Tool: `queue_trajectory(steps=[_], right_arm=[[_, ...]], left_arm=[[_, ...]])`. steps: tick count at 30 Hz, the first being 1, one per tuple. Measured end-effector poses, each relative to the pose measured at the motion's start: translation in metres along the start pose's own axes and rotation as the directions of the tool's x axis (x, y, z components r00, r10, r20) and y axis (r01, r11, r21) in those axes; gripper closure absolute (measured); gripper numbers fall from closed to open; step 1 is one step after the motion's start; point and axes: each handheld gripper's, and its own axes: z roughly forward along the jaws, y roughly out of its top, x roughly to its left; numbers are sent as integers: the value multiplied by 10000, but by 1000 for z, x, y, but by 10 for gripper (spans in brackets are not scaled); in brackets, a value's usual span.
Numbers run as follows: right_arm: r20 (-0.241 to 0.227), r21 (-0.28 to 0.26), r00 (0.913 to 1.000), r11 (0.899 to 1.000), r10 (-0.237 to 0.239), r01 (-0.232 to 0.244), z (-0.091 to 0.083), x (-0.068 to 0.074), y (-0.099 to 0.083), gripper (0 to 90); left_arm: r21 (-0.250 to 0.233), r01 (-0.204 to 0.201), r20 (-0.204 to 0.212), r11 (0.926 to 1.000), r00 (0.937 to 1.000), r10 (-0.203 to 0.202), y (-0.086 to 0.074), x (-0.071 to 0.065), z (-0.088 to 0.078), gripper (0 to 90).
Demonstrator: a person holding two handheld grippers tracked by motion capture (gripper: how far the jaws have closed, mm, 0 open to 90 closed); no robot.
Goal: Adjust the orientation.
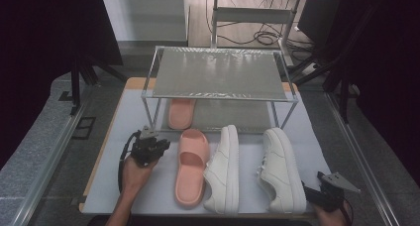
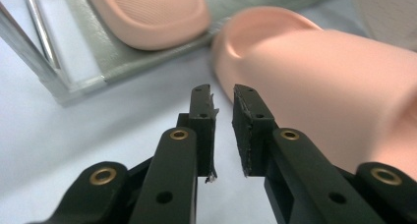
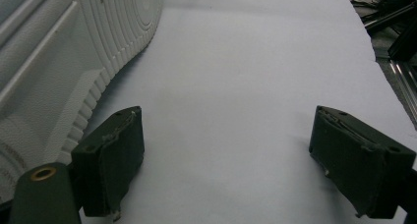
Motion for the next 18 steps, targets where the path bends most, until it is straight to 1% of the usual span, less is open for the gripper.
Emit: queue_trajectory(steps=[1,2,3,5,6,8,9,10,11,12,13,15,16,17,18], right_arm=[[0,0,10000,10000,0,0,0,0,0,131],[-1,12,10000,10000,5,-5,0,0,0,131],[-1,12,10000,10000,5,-5,0,0,0,131],[2,14,10000,10000,0,0,0,0,0,131],[11,1,10000,10000,-18,18,0,0,0,131],[13,7,10000,10000,-8,8,0,0,0,131],[5,15,10000,10000,7,-7,0,0,0,131],[5,15,10000,10000,7,-7,0,0,0,131],[15,5,10000,10000,-6,6,0,0,0,131],[22,0,10000,10000,-4,4,0,0,0,131],[17,11,10000,10000,13,-13,0,0,0,131],[23,-1,10000,10000,-4,4,0,0,0,131],[22,-1,10000,10000,-4,4,0,0,0,131],[12,9,10000,10000,9,-9,0,0,0,131],[12,9,10000,10000,9,-9,0,0,0,131]], left_arm=[[0,0,0,10000,10000,0,0,0,0,770],[-6,-72,166,10000,9998,72,-3,-6,-6,759],[-6,-72,166,10000,9998,72,-3,-6,-6,752],[-89,-69,279,9999,9996,72,-7,-11,-12,740],[-98,-32,417,9999,9991,36,-9,-14,-14,711],[-163,-68,482,9998,9988,76,-12,-18,-19,696],[-229,-6,641,9997,9979,20,-14,-22,-23,640],[-229,-6,641,9997,9979,20,-14,-22,-23,630],[-307,2,712,9995,9975,20,-15,-25,-25,630],[-312,-54,743,9995,9972,77,-16,-28,-25,612],[-338,-97,881,9994,9960,126,-15,-34,-24,607],[-343,-129,950,9993,9953,161,-15,-37,-22,603],[-329,-183,937,9993,9954,213,-14,-39,-19,601],[-264,-215,861,9994,9960,237,-13,-41,-13,595],[-264,-215,861,9994,9960,237,-13,-41,-13,596]])
